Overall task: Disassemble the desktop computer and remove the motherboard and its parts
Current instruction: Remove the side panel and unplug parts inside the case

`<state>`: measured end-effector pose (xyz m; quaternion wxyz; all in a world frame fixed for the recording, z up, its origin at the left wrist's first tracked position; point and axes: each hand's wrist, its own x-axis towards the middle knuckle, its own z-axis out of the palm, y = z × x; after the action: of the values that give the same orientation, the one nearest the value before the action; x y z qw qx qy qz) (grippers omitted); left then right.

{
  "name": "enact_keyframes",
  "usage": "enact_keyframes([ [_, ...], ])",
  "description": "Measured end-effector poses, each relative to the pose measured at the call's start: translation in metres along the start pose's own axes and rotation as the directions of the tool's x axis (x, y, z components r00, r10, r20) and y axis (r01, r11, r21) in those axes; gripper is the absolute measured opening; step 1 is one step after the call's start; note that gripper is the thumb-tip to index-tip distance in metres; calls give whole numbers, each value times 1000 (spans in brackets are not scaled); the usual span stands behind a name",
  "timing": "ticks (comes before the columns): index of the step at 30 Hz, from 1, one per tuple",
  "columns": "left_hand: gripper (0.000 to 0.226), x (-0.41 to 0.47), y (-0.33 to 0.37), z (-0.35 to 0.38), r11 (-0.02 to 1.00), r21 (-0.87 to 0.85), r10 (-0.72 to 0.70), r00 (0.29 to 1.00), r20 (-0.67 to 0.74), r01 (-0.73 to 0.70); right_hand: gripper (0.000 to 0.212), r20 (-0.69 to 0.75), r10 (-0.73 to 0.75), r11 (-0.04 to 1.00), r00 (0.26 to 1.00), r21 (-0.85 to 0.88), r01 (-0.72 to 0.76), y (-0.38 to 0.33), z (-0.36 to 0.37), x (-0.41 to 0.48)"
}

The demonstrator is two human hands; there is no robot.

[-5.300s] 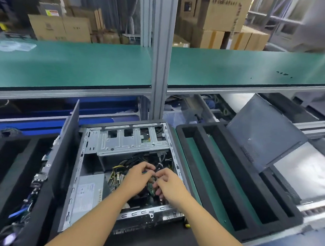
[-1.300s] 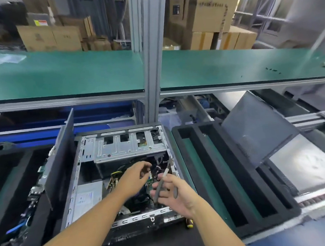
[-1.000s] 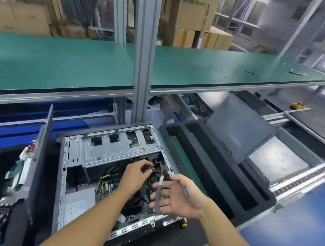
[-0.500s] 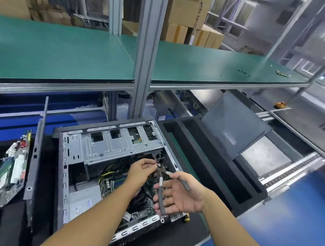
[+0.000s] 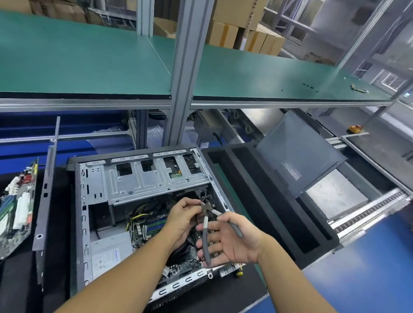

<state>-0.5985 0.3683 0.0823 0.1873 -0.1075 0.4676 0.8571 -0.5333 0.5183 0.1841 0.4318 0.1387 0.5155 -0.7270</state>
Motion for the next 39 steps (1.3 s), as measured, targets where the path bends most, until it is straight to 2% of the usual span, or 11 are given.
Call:
enact_keyframes([
  [5, 19, -1, -2, -1, 1000, 20, 15, 1000, 11, -15, 61, -33, -24, 1000, 999, -9, 24, 3, 7, 4],
  [9, 25, 0, -2, 0, 992, 112, 66, 998, -21, -64, 69, -33, -26, 1000, 999, -6, 26, 6, 8, 1],
  [16, 23, 0, -1, 1, 968, 205, 158, 986, -50, -144, 74, -32, -26, 1000, 999, 13, 26, 7, 10, -2],
  [28, 21, -1, 0, 2, 944, 299, 168, 984, -65, -142, 65, 11, -115, 965, 993, 238, 110, 18, 20, 4],
  [34, 21, 2, 3, 3, 920, 367, 168, 984, -52, -137, 59, -40, -184, 945, 982, 270, 188, 26, 30, 12],
  [39, 30, 2, 7, 6, 913, 390, 133, 991, -13, -117, 50, -106, -236, 911, 966, 321, 257, 34, 40, 19],
])
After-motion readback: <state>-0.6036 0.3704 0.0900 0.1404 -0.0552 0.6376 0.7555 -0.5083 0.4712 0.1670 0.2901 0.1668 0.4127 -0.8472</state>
